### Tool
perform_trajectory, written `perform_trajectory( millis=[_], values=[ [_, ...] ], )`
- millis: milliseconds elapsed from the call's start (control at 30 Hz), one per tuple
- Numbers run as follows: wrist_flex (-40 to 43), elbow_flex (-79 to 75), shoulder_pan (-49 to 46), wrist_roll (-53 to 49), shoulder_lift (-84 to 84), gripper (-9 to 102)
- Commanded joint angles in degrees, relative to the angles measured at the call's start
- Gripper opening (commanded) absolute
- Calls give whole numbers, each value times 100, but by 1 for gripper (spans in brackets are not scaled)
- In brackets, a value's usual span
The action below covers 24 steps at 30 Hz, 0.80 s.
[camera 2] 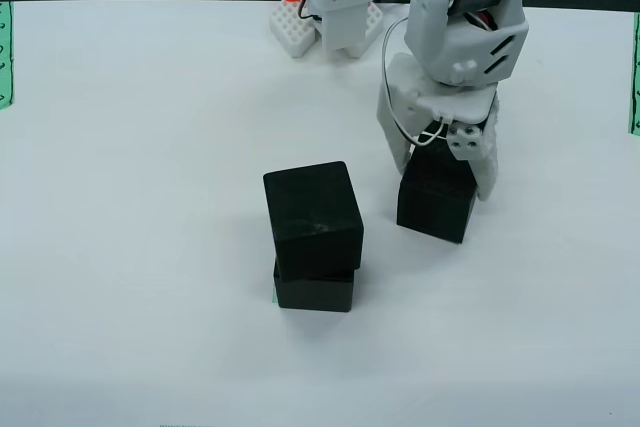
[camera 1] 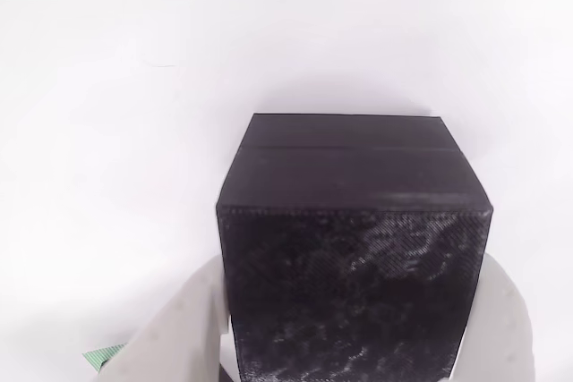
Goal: Stack 3 Blocks on the chosen place.
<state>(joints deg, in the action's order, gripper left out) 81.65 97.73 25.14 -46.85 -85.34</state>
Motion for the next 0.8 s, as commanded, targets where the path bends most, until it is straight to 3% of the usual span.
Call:
perform_trajectory(
  millis=[0, 200, 767],
  values=[
    [325, -255, 62, 202, -70, 22],
    [826, -571, 202, 817, -123, 22],
    [844, -483, 167, 1512, -2162, 22]
  ],
)
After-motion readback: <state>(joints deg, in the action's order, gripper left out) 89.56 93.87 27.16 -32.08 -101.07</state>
